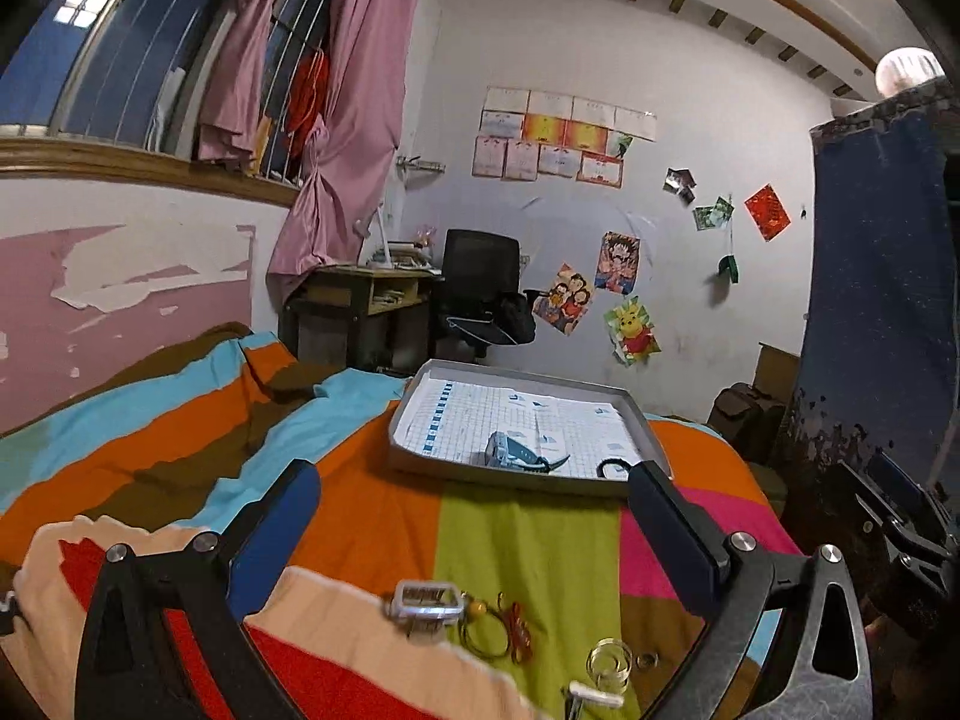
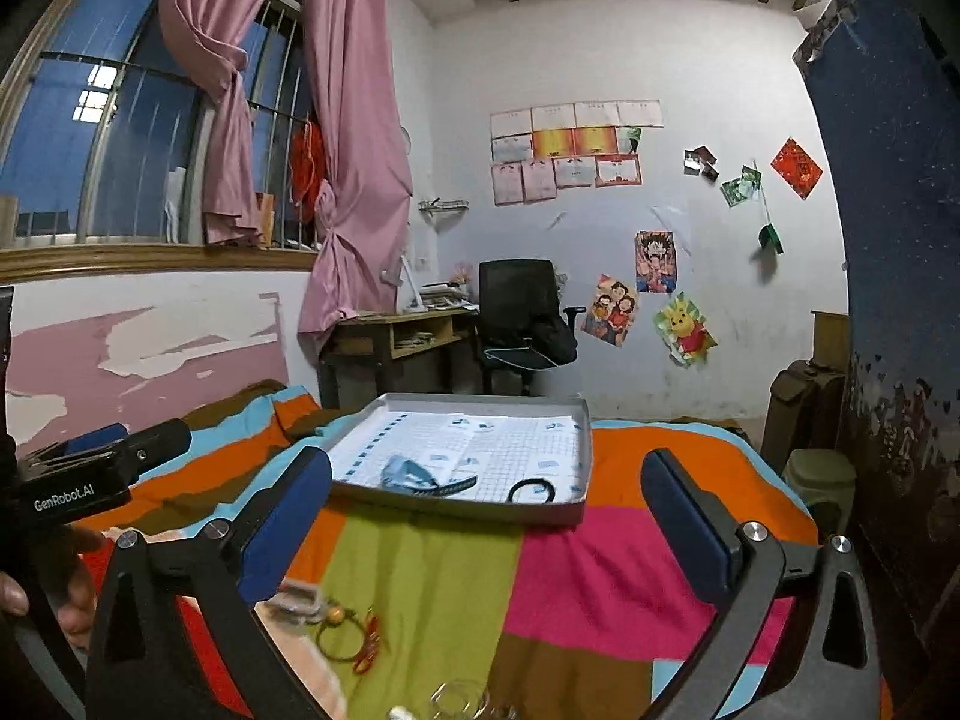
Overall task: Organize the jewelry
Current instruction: 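Withdraw both tools from the tray back over the bedspread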
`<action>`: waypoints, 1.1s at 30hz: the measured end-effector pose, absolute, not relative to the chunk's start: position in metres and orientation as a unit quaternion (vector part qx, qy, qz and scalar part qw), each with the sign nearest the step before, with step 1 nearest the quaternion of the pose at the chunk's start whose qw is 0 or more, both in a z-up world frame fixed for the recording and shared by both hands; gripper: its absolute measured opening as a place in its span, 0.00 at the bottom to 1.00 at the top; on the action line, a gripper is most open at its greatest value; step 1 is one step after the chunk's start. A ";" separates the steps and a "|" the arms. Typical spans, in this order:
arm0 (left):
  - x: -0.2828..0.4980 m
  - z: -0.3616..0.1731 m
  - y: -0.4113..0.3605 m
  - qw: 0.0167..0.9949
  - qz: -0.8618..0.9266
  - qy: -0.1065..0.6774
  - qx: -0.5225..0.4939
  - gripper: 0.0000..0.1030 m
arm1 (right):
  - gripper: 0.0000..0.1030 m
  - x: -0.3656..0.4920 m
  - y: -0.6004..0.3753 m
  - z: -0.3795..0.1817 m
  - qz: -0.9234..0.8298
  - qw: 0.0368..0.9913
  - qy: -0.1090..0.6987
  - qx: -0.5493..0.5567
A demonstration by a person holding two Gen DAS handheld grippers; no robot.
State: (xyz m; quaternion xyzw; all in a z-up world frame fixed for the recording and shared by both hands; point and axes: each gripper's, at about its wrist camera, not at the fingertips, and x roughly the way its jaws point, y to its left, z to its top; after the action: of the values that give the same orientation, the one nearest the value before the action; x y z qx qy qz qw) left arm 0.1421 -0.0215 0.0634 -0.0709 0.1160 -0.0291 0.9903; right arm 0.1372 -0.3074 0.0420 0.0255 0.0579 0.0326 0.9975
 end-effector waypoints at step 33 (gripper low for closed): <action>0.015 0.016 0.018 0.983 -0.002 0.169 -0.071 1.00 | 0.99 -0.007 -0.278 -0.004 0.013 0.993 0.114 0.029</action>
State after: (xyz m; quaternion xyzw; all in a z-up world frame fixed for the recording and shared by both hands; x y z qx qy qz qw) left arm 0.0150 0.0176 0.0159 -0.0705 0.1694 -0.0022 0.9830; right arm -0.0072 -0.2776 -0.0042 0.0290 0.1145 0.0129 0.9929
